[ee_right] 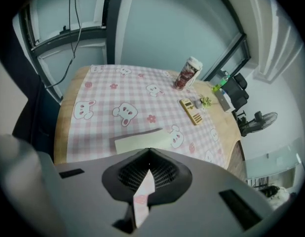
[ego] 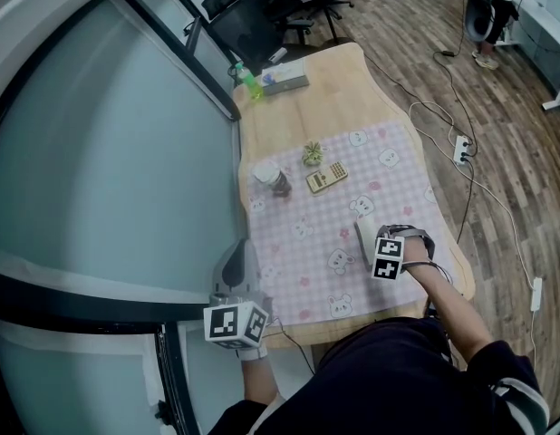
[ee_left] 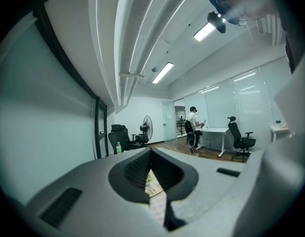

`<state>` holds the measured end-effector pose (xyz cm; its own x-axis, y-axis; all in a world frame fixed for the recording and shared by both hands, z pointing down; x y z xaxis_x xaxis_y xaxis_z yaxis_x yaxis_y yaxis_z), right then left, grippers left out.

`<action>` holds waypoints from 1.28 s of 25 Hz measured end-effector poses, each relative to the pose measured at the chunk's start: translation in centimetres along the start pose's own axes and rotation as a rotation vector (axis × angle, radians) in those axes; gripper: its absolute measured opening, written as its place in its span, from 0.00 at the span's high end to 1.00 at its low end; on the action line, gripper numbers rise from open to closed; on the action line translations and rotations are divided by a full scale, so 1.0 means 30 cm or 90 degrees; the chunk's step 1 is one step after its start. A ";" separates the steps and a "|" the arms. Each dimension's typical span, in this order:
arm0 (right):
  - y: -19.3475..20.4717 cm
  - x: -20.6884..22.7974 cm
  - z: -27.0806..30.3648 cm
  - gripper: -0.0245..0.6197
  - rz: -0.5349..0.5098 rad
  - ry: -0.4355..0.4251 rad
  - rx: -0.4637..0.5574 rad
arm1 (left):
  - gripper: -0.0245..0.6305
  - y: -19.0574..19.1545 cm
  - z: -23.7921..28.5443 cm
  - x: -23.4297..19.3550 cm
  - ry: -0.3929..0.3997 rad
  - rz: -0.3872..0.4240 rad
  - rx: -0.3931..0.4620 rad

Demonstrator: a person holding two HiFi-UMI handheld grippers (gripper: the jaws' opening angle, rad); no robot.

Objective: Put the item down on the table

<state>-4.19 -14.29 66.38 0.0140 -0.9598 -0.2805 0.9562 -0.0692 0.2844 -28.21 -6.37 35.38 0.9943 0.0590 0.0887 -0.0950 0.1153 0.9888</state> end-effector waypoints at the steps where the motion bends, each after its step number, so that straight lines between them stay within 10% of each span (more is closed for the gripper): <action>1: -0.020 0.018 -0.028 0.94 0.013 0.009 0.027 | 0.96 -0.001 -0.001 0.002 0.000 0.000 0.001; 7: -0.168 0.151 -0.282 0.94 0.085 0.066 0.232 | 0.96 -0.019 -0.003 0.004 0.001 0.000 0.008; 14: -0.252 0.260 -0.724 0.94 0.242 0.107 0.616 | 0.96 -0.016 -0.013 -0.003 -0.012 0.000 0.005; 19: -0.129 0.308 -1.010 0.94 0.385 0.253 0.819 | 0.96 -0.009 -0.014 -0.020 -0.029 0.004 0.001; 24: 0.092 0.354 -1.071 0.94 0.541 0.476 0.735 | 0.96 0.006 0.000 -0.012 -0.035 0.015 -0.005; 32: 0.166 0.333 -1.016 0.94 0.579 0.497 0.661 | 0.96 0.015 0.029 0.018 -0.022 0.025 -0.008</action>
<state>9.62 -15.93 37.05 0.8995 -0.4355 0.0357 -0.0569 -0.0356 0.9977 -27.69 -7.15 35.98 0.9909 0.0288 0.1318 -0.1344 0.1260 0.9829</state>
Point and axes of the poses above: the fingertips, and each gripper's own axes: z forward along the fingers, x to its right, y out of its underside, the point moved 3 cm from there along -z, backward along the fingers, and after that the axes turned 3 degrees about -y, right-handed, at the moved point
